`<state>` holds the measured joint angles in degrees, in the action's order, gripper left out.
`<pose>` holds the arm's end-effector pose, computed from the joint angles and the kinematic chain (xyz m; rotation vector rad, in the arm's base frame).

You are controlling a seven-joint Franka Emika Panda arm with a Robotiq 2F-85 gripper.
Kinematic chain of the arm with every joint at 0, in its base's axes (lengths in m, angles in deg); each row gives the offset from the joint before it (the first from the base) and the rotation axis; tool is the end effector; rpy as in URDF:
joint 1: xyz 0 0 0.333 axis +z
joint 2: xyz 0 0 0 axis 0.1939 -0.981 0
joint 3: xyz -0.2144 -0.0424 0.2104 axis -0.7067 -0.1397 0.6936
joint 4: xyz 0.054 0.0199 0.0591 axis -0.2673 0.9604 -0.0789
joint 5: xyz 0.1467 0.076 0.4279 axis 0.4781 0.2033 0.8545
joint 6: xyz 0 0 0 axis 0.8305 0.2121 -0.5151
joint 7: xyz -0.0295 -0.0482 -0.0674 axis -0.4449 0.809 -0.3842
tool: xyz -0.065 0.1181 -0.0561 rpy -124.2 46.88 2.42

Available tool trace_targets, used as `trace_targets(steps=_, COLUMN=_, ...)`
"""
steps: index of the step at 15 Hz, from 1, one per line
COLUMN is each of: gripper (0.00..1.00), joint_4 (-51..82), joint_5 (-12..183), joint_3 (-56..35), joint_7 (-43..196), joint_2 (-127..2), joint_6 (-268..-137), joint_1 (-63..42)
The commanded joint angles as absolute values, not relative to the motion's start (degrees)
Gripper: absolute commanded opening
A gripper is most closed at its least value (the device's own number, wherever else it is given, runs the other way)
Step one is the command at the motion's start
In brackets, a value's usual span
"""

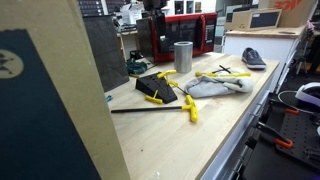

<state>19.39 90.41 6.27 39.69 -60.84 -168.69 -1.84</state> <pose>0.6209 0.2467 0.3650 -2.7101 -1.3598 0.2507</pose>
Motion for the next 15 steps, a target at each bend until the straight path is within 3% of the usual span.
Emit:
trace_targets(steps=1, gripper=0.57, joint_4=20.71, joint_5=90.19, joint_3=5.60, joint_7=43.33, joint_2=-59.52, joint_6=-167.81, joint_1=-2.11)
trace_targets(steps=7, gripper=1.00, joint_4=24.00, joint_5=89.66, joint_3=5.02, joint_7=47.40, joint_2=-58.43, joint_6=-170.11, joint_1=-2.37)
trace_targets(steps=15, gripper=1.00, joint_4=25.80, joint_5=90.95, joint_3=4.40, joint_7=53.17, joint_2=-58.05, joint_6=-171.35, joint_1=-2.66)
